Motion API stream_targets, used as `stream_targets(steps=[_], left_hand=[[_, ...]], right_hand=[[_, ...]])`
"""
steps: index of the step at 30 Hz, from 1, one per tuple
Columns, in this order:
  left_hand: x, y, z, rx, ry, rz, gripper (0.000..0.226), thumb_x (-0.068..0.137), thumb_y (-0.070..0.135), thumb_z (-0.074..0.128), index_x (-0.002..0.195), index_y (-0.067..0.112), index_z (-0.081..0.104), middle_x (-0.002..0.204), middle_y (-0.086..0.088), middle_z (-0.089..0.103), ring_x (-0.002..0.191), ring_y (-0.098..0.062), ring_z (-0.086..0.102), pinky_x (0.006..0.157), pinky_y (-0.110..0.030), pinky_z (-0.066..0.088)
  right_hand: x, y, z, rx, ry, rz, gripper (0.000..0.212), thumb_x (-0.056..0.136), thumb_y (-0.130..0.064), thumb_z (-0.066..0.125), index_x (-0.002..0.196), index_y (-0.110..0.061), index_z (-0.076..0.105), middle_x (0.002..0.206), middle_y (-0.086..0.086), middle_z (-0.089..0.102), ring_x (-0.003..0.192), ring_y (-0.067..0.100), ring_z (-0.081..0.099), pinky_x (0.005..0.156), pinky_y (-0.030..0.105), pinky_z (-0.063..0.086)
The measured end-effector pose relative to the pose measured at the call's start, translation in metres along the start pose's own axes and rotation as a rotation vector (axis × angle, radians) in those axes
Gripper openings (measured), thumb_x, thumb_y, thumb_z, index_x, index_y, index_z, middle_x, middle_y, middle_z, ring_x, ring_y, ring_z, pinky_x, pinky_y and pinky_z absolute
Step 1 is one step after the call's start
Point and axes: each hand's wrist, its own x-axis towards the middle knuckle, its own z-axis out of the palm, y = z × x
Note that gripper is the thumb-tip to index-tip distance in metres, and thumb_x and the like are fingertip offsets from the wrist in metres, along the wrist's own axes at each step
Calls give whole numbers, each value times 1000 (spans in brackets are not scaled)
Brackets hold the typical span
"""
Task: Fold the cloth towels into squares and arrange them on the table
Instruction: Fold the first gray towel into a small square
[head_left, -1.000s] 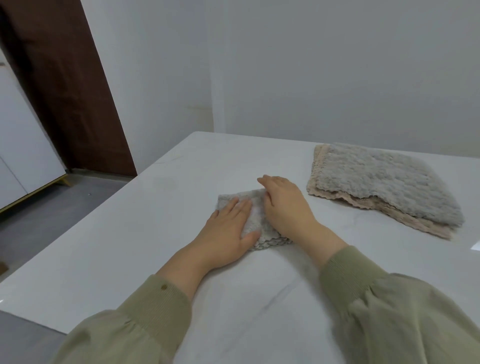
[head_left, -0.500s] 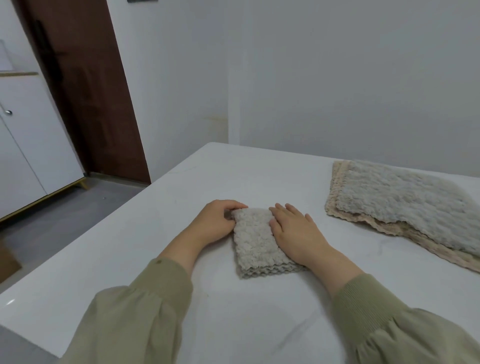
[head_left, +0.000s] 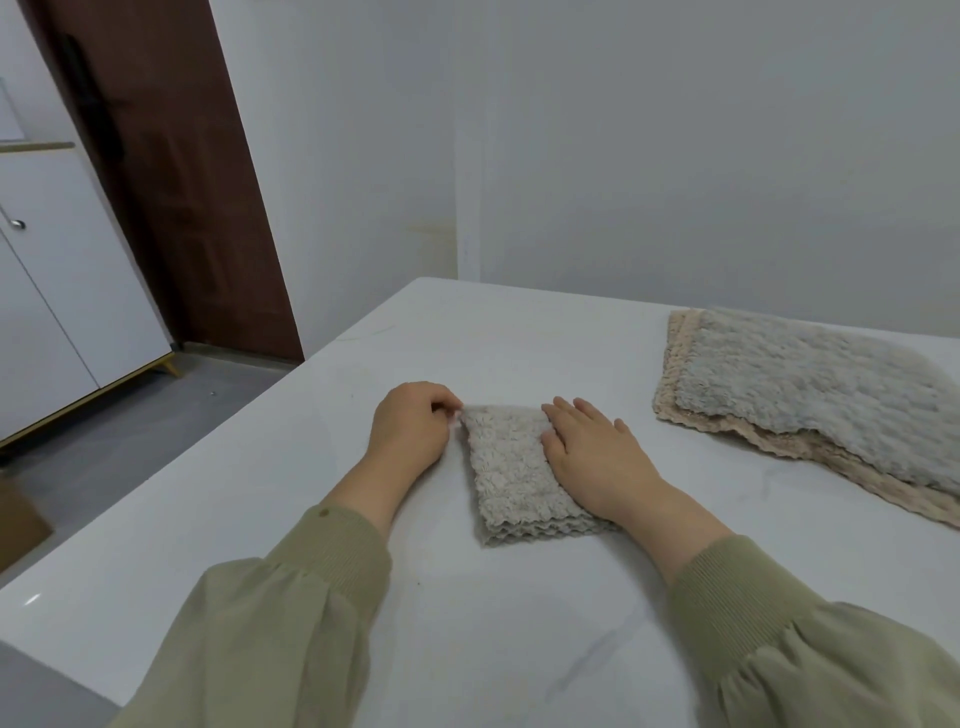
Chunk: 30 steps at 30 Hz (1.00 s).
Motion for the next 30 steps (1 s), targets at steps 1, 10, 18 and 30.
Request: stream_targets(steps=[1,10,18,30], left_hand=[[-3,2,-3,-24,77,22,35,86,-4,46,101,15,72,103,1,68,103,-17,57,85,-18,36],[-30,24,7,446,-496,299,53,102,39,19,151,22,10,159,9,4,145,-12,-5,118,-41,3],[-30,23,7,472,-611,213,56,101,43,13,151,25,-2,158,11,-11,145,-13,-14,118,-43,-2],[-80,47,1,138,-313,724,48,76,47,61,117,23,65,122,7,56,118,-9,42,103,-25,32]], right_hand=[[-1,0,0,-13,1,-1,50,102,-33,19,150,-21,20,159,-4,14,146,14,6,118,46,8],[-8,-10,3,-156,206,-81,61,94,-37,7,147,-17,28,156,0,24,145,16,16,116,46,7],[-7,5,-2,-31,-62,33,53,101,-37,16,152,-20,11,160,-6,4,146,11,0,117,46,2],[-78,27,-14,290,176,-77,55,91,-35,55,141,-23,37,145,-5,39,131,8,34,104,18,24]])
